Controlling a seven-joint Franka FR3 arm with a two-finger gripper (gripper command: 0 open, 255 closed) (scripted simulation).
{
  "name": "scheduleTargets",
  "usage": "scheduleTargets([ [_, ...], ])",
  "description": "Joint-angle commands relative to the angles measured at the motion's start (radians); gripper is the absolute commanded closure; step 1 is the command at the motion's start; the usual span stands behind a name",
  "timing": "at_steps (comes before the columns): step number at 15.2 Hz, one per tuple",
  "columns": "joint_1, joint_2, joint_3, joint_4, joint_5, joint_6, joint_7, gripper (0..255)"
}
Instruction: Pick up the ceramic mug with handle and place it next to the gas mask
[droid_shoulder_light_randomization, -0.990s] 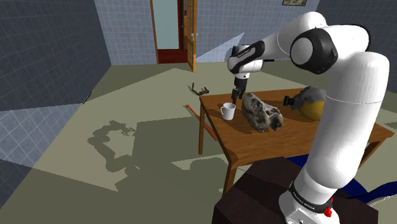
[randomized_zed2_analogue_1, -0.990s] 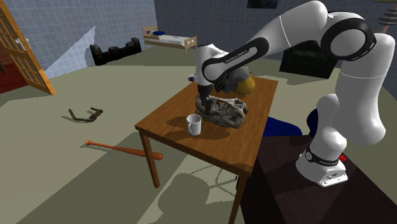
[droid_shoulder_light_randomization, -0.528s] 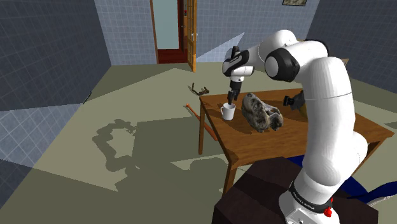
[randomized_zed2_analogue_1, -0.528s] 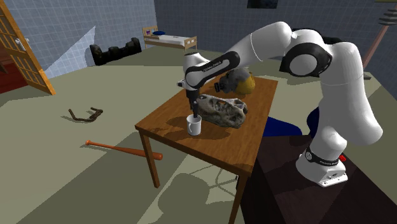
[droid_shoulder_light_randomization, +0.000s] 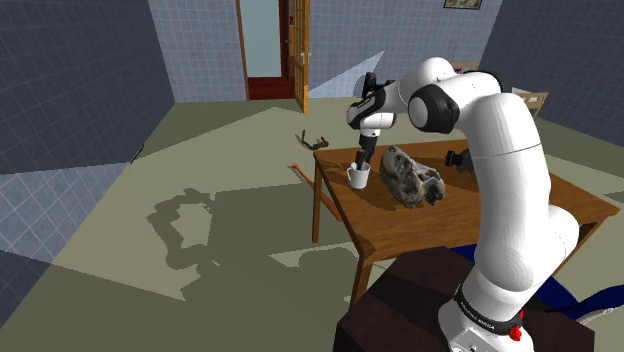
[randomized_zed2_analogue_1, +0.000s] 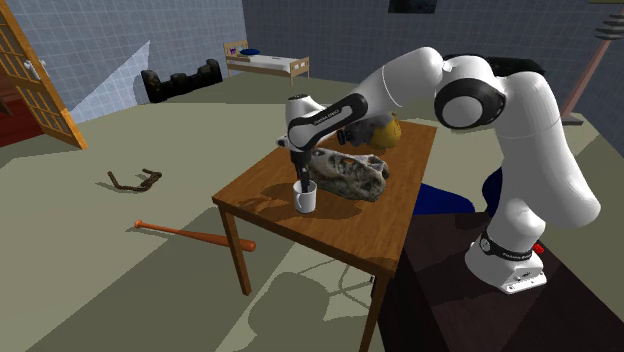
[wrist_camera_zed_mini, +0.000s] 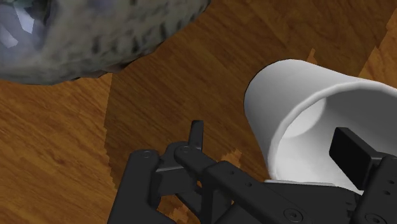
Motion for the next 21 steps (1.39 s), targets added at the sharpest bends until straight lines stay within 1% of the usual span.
scheduleTargets([
  [1, -0.002, 0.010, 0.003, -0.003, 0.004, 0.012, -0.003, 0],
  [8, -0.002, 0.010, 0.003, -0.002, 0.004, 0.012, -0.002, 0],
  [9, -0.002, 0.010, 0.003, -0.002, 0.004, 0.012, -0.002, 255],
  [18, -0.002, 0.010, 0.003, -0.002, 0.004, 0.012, -0.003, 255],
  [21, 0.002, -0.012, -0.004, 0.005, -0.005, -0.016, 0.004, 255],
])
